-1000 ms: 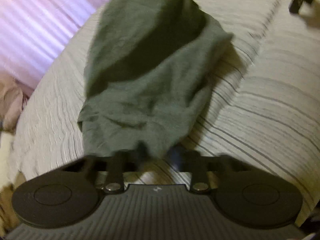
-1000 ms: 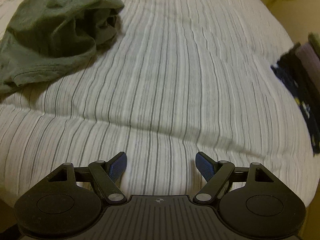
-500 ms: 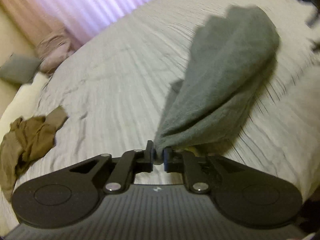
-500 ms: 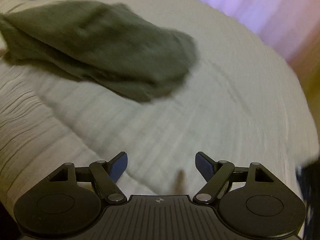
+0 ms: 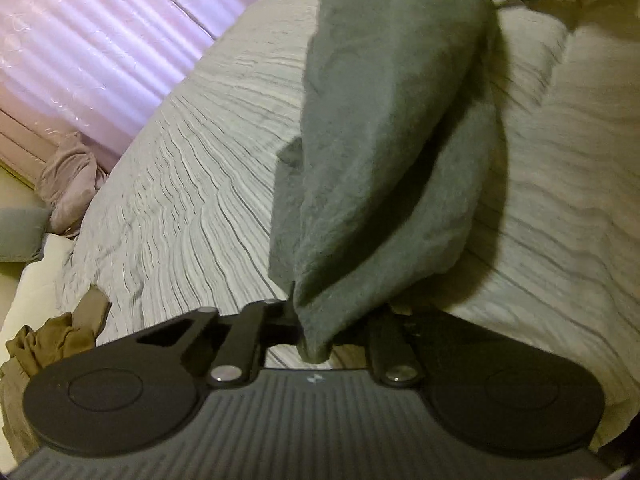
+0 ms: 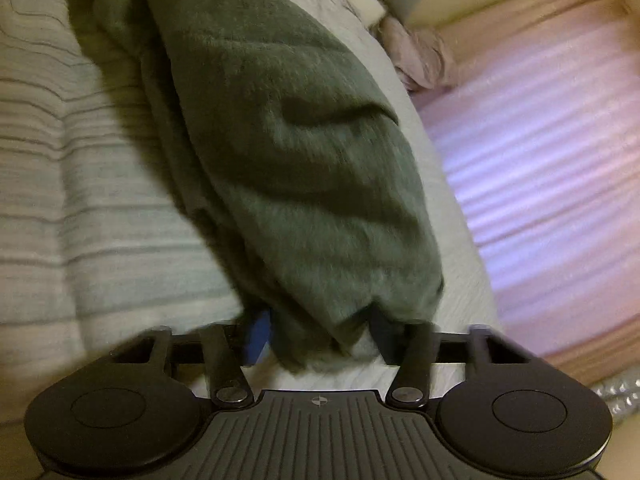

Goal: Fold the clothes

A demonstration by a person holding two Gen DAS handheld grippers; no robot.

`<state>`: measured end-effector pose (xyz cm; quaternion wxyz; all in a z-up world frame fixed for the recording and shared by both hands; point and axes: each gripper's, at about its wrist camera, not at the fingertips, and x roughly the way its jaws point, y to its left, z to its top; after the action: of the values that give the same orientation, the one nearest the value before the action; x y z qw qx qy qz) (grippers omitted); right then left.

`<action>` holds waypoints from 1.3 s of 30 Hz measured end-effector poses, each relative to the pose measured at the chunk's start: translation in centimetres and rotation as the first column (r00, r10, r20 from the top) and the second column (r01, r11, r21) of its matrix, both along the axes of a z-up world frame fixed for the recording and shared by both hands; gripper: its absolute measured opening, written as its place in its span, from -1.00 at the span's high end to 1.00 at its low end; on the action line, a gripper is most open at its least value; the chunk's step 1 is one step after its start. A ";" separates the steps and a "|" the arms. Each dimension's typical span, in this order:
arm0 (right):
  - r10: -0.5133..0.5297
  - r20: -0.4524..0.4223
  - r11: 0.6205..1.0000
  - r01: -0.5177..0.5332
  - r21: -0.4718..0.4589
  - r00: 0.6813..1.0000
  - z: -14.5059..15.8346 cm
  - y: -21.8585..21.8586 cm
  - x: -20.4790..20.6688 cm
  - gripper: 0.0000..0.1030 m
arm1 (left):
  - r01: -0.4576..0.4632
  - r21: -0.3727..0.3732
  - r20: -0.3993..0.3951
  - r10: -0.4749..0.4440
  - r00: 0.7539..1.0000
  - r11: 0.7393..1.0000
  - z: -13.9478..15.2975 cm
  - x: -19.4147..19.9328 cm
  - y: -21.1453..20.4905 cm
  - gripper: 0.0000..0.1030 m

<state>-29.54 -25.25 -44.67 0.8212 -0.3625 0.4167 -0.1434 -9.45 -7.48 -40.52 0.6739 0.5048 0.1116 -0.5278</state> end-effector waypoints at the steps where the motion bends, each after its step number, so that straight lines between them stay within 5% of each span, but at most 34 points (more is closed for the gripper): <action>1: -0.002 0.002 0.999 0.002 0.039 1.000 0.5 -0.4 0.4 0.92 | -0.025 -0.021 -0.024 0.025 0.999 0.999 0.9 0.5 0.0 0.87; 5: -0.094 0.136 0.986 0.073 0.151 0.986 6.3 -2.4 -1.3 0.93 | -0.172 -0.130 -0.155 0.152 0.976 0.976 6.2 2.7 -0.1 0.89; 9: -0.196 0.269 0.967 0.141 0.212 0.943 14.2 -3.1 -4.2 0.93 | -0.279 -0.288 -0.278 0.199 0.940 0.916 13.9 3.3 0.4 0.89; 19: -0.292 0.494 0.937 0.141 0.321 0.819 32.5 -2.2 -7.4 0.93 | -0.294 -0.620 -0.307 0.119 0.944 0.727 33.1 -0.8 0.4 0.89; 24: -0.263 0.512 0.916 0.045 0.399 0.818 39.5 -0.9 -11.3 0.93 | -0.283 -0.666 -0.310 0.089 0.947 0.690 38.1 -2.9 2.5 0.89; 28: -0.239 0.485 0.877 -0.028 0.480 0.841 42.8 0.2 -14.9 0.93 | -0.350 -0.654 -0.380 0.108 0.919 0.670 39.8 -3.9 4.9 0.90; 32: -0.251 0.519 0.835 -0.088 0.543 0.817 46.5 -1.2 -16.6 0.94 | -0.385 -0.675 -0.450 0.062 0.891 0.629 42.2 -2.5 5.1 0.90; 35: -0.344 0.538 0.820 -0.032 0.571 0.770 48.6 -5.0 -15.2 0.94 | -0.404 -0.636 -0.507 0.040 0.861 0.657 42.5 1.8 0.4 0.89; 39: -0.615 0.416 0.686 0.193 0.702 0.669 45.7 -15.9 -8.2 0.93 | -0.437 -0.388 -0.583 0.152 0.798 0.811 37.3 9.6 -12.5 0.79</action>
<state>-37.72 -41.10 1.04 0.9228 0.0971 0.2163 -0.3038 0.10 -19.98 -3.20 0.8009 0.1218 0.2296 -0.5395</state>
